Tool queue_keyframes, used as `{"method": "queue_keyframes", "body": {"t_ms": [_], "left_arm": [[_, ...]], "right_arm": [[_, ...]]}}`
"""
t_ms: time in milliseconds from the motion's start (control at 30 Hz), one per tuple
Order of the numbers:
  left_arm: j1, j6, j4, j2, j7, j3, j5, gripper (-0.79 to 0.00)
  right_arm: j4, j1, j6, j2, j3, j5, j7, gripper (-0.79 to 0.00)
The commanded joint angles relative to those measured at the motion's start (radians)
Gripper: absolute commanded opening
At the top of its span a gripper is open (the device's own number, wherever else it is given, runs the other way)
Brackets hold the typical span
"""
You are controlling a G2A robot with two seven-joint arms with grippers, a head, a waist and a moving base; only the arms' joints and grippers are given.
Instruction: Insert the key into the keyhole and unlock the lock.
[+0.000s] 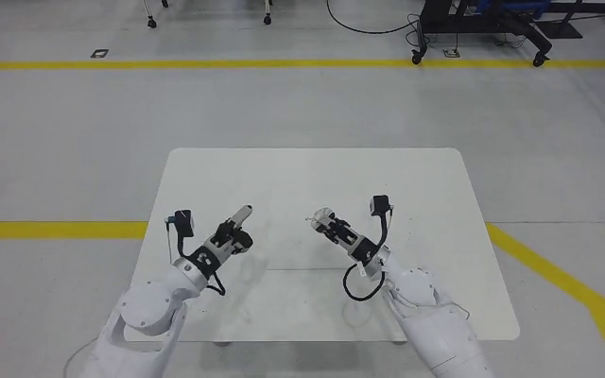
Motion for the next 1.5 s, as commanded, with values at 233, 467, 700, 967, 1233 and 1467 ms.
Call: {"method": "queue_keyframes", "body": {"t_ms": [233, 467, 700, 967, 1233, 1467], "left_arm": [[-0.017, -0.029, 0.048, -0.009, -0.155, 0.033, -0.255, 0.0], [-0.019, -0.046, 0.044, -0.002, -0.143, 0.049, -0.131, 0.0], [-0.028, -0.062, 0.048, 0.001, -0.132, 0.058, -0.085, -0.209], [-0.046, -0.057, 0.069, 0.004, -0.152, 0.077, -0.052, -0.413], [-0.065, -0.053, 0.097, 0.007, -0.159, 0.093, -0.014, -0.434], [-0.063, -0.063, 0.105, 0.008, -0.153, 0.097, -0.017, -0.437]], "right_arm": [[0.05, 0.028, 0.055, -0.005, -0.005, 0.091, 0.083, -0.785], [0.062, 0.045, 0.079, -0.011, -0.033, 0.117, 0.162, -0.785], [0.071, 0.06, 0.105, -0.014, -0.055, 0.131, 0.242, -0.785], [0.07, 0.068, 0.13, -0.015, -0.062, 0.174, 0.308, -0.785], [0.066, 0.076, 0.143, -0.016, -0.065, 0.188, 0.339, -0.785], [0.072, 0.085, 0.154, -0.018, -0.069, 0.187, 0.343, -0.785]]}}
